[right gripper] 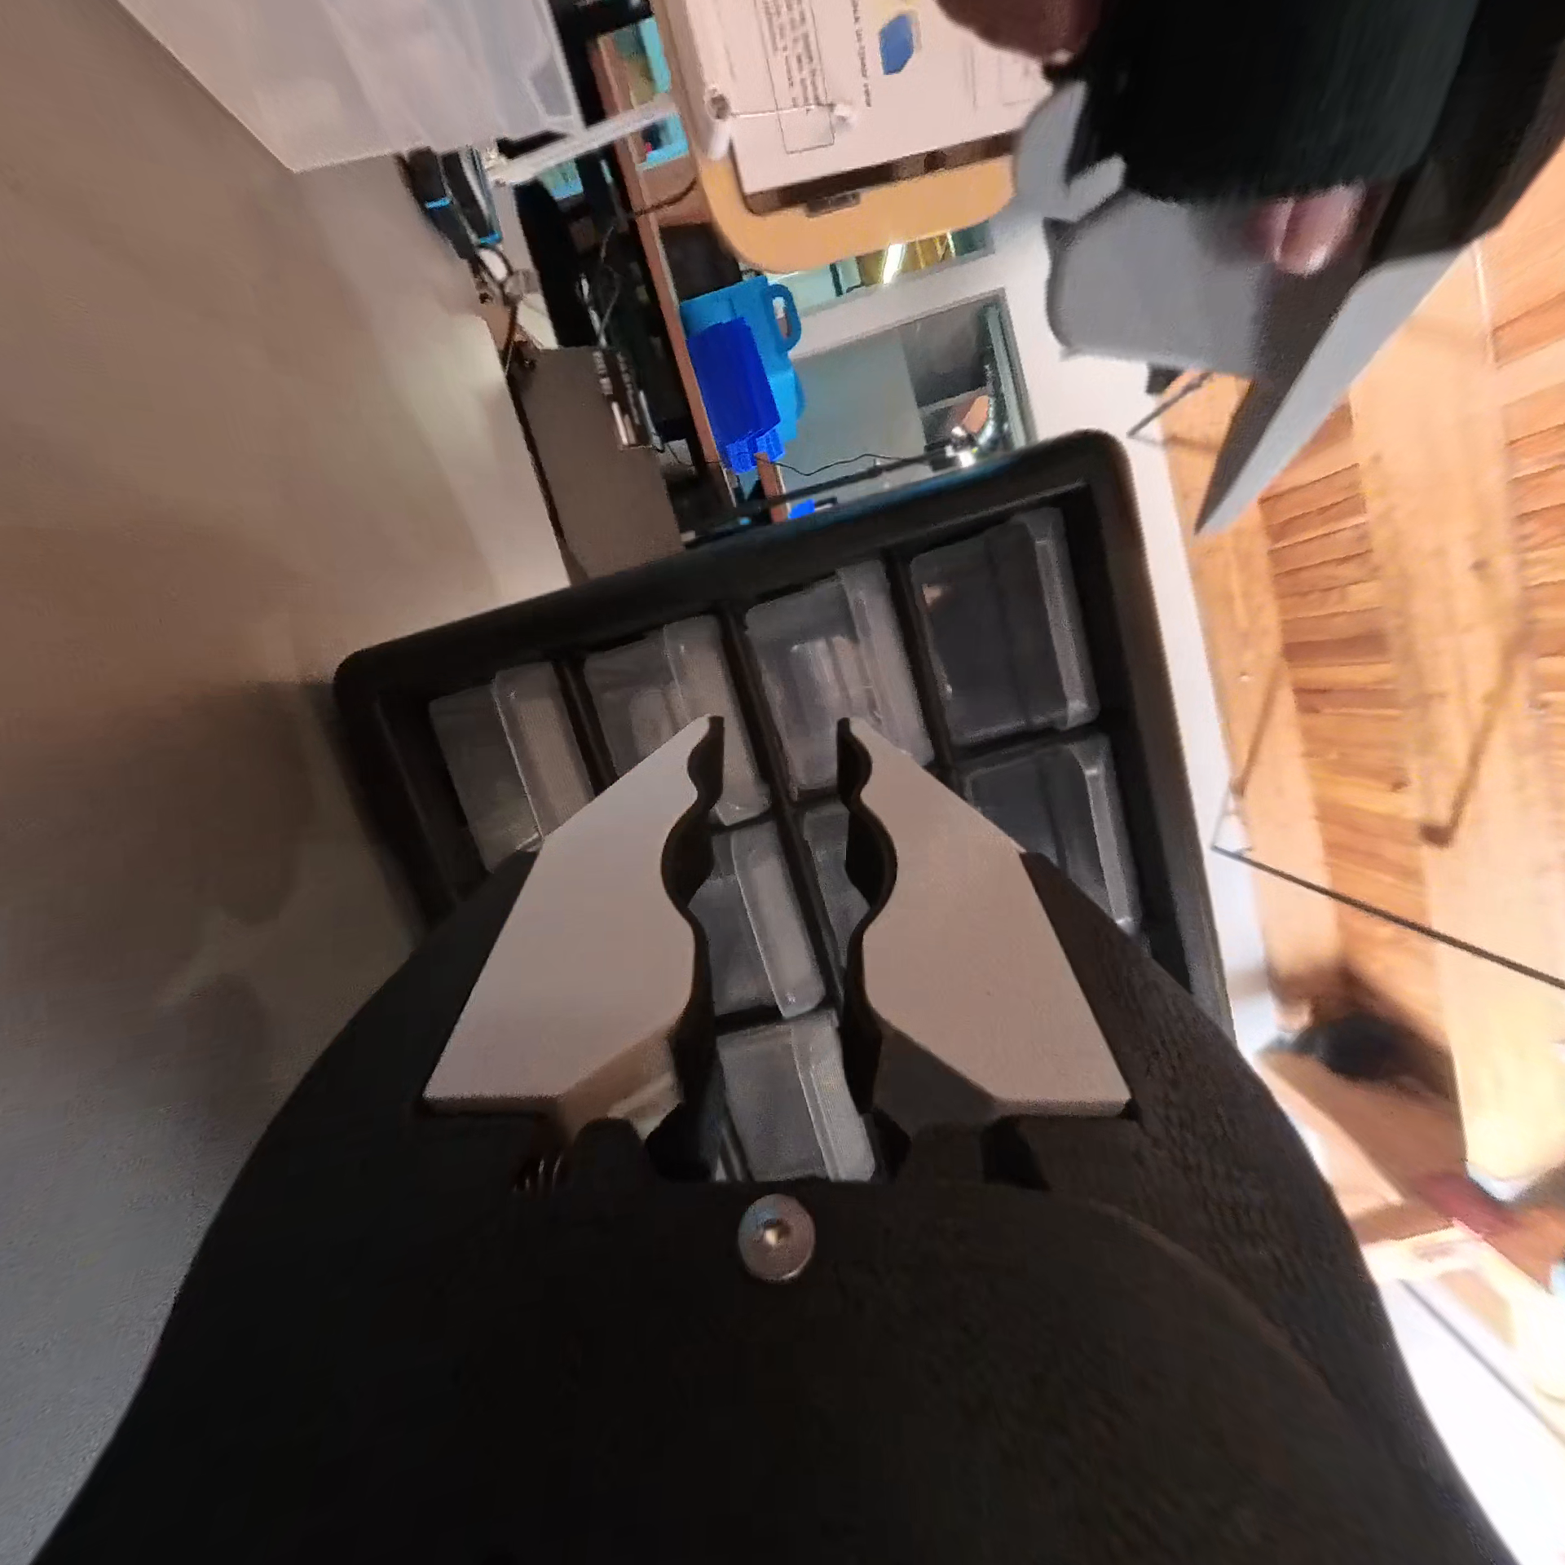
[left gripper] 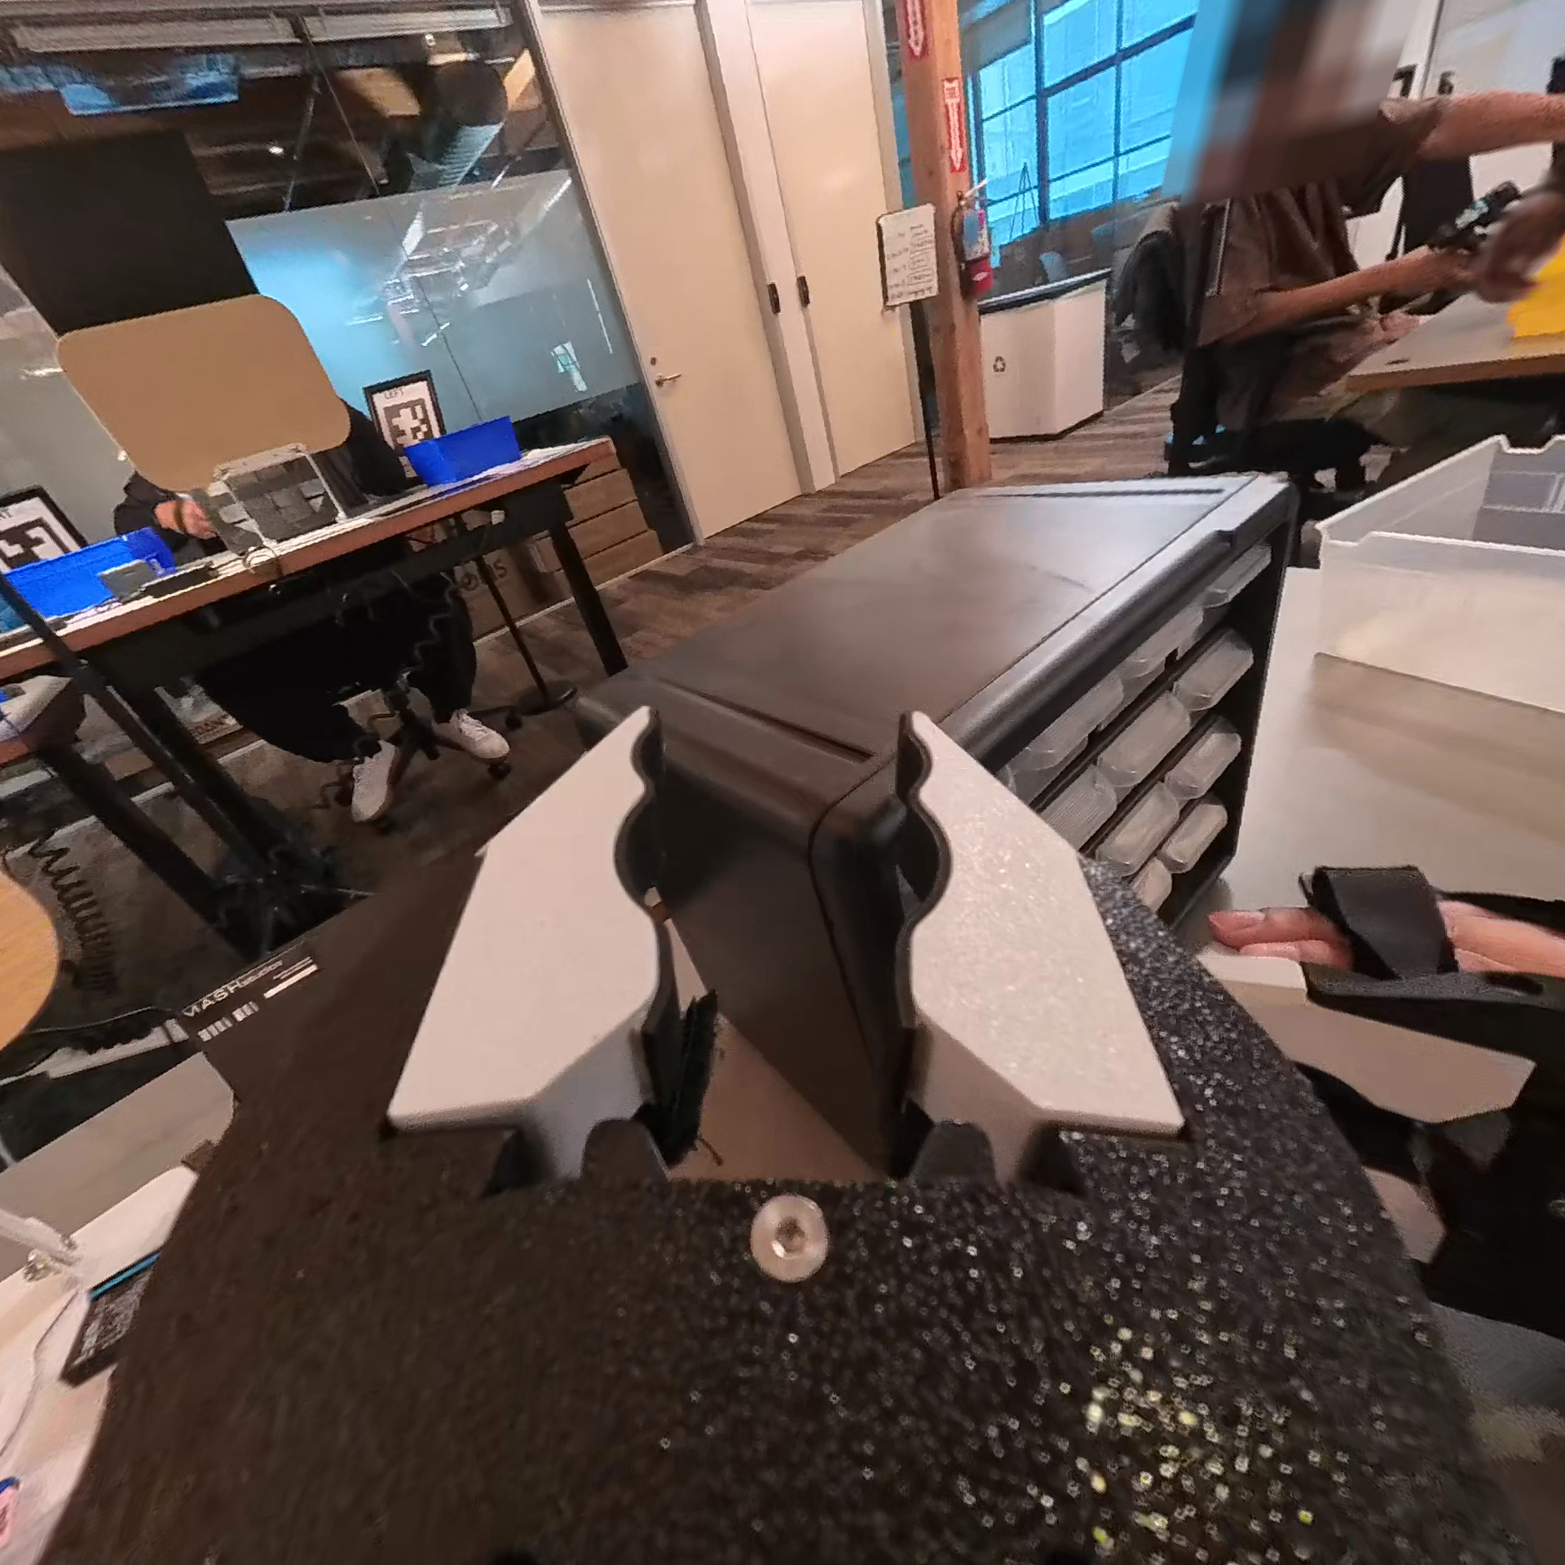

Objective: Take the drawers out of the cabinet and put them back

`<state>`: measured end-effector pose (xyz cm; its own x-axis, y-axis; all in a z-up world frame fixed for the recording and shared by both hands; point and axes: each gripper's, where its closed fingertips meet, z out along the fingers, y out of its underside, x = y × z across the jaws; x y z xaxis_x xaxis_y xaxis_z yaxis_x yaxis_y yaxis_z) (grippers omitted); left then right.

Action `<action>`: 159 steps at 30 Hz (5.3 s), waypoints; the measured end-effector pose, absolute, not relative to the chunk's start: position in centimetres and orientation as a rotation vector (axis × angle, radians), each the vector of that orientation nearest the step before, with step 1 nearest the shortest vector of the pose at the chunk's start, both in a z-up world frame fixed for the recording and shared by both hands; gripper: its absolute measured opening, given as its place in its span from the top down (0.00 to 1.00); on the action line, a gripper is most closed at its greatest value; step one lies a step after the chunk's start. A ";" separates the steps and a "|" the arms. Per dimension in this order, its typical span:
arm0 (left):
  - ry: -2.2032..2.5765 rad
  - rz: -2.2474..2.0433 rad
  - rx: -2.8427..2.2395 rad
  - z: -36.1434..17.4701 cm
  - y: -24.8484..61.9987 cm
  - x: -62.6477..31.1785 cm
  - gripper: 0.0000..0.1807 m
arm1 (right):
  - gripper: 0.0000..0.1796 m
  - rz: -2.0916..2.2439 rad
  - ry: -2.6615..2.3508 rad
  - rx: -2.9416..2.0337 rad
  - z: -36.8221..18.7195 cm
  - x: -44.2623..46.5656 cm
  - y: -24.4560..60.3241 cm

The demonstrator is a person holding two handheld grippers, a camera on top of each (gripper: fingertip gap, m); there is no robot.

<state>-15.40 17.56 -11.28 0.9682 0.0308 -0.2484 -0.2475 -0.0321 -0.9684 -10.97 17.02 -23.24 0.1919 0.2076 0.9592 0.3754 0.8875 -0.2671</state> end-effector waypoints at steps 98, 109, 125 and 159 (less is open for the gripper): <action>0.256 0.171 -1.618 -12.5 20.0 -12.8 0.73 | 0.28 0.890 -1.513 -1.576 -28.2 -3.2 12.6; 0.255 0.185 -1.623 -12.4 19.8 -13.1 0.73 | 0.36 0.537 -1.764 -1.861 -33.2 -4.2 12.8; 0.255 0.162 -1.619 -12.5 19.9 -12.9 0.73 | 0.67 0.629 -1.880 -1.923 -33.5 3.3 14.6; 0.257 0.163 -1.622 -12.5 20.0 -12.7 0.73 | 0.67 0.144 -1.351 -2.293 -29.6 27.9 34.7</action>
